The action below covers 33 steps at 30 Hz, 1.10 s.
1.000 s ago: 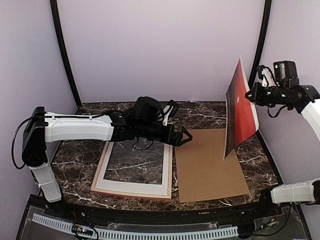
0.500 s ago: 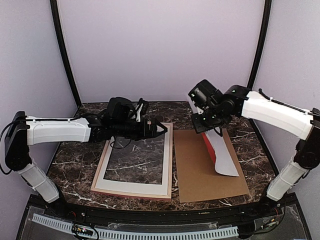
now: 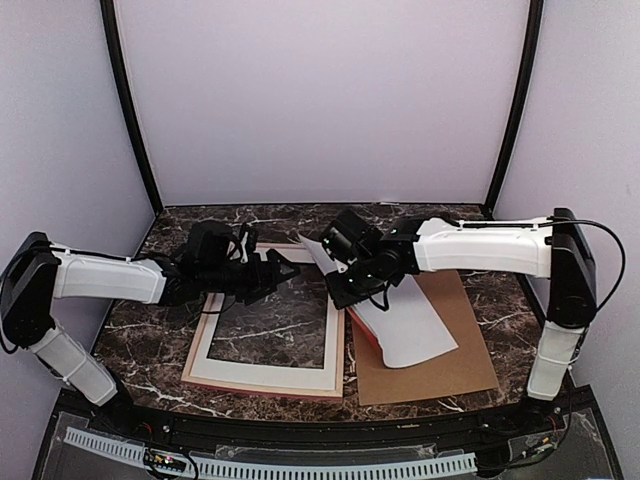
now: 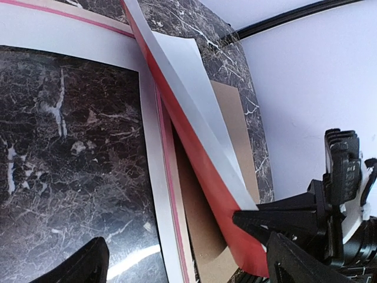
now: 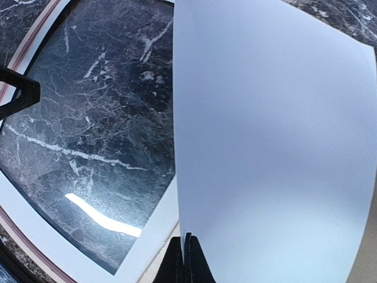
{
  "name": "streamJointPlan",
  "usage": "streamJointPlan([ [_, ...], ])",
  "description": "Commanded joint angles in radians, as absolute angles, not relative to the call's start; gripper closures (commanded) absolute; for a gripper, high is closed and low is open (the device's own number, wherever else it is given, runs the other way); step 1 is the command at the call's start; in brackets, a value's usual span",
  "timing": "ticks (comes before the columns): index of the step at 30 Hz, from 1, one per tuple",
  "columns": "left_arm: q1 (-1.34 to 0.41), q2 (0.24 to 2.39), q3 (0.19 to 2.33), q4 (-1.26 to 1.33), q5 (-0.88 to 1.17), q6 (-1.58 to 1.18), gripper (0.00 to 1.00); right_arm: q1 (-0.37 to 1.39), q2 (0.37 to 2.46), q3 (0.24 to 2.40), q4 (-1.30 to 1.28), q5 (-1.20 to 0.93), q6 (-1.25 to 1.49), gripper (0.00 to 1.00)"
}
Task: Put the photo into the frame
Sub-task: Turn over the photo, then pass from the right arm to the left
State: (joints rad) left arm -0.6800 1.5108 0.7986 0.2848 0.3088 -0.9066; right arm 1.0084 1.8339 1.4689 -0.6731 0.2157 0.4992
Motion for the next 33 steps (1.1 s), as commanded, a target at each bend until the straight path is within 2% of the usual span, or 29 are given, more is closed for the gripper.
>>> streamJointPlan([
  [1,-0.659,1.483,0.774,0.379,0.33,-0.956,0.04,1.035,1.872,1.467,-0.557,0.151,0.536,1.0],
  [8,-0.644,1.591,0.8,0.426,0.361,-0.979,0.05,1.056,1.914,1.464,-0.482,0.11,0.571,1.0],
  [14,-0.643,1.691,0.821,0.492,0.407,-1.013,0.11,1.065,1.934,1.453,-0.436,0.093,0.595,1.0],
  [18,-0.643,1.724,0.825,0.518,0.418,-1.021,0.14,1.073,1.956,1.453,-0.422,0.084,0.603,1.0],
  [28,-0.643,1.771,0.838,0.52,0.424,-1.019,0.15,1.086,1.996,1.475,-0.418,0.062,0.606,1.0],
  [33,-0.643,1.801,0.847,0.523,0.428,-1.014,0.27,1.093,2.0,1.492,-0.413,0.041,0.605,0.99],
])
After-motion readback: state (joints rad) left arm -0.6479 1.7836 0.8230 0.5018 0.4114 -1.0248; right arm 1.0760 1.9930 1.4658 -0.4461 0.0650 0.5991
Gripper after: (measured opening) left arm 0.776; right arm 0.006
